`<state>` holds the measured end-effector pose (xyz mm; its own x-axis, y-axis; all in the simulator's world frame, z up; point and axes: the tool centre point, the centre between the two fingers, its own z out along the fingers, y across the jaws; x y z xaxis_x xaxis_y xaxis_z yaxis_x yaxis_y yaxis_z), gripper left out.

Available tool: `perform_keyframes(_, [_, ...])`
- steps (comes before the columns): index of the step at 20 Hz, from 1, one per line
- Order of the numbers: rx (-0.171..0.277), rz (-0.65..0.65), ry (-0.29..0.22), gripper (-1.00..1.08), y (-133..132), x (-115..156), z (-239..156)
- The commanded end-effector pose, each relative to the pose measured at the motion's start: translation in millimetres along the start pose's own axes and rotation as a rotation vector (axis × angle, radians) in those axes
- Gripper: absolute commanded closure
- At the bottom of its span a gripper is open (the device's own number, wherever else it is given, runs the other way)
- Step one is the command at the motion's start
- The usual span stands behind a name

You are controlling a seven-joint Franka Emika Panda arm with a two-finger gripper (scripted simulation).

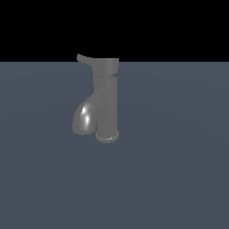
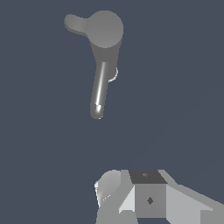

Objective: Turn on the faucet by rotating a designated handle.

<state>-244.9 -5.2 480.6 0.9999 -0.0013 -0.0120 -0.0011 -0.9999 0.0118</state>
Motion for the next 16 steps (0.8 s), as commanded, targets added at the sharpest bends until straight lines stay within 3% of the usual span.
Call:
perform_keyframes(1, [0.000,0.000,0.000,1.08,0.0,0.0,0.0])
perform_keyframes(11, [0.051,0.019,0.019,1.08,2.8,3.2,-7.6])
perform_keyframes(16, [0.050,0.021,0.018,1.08,2.7,3.5,-7.4])
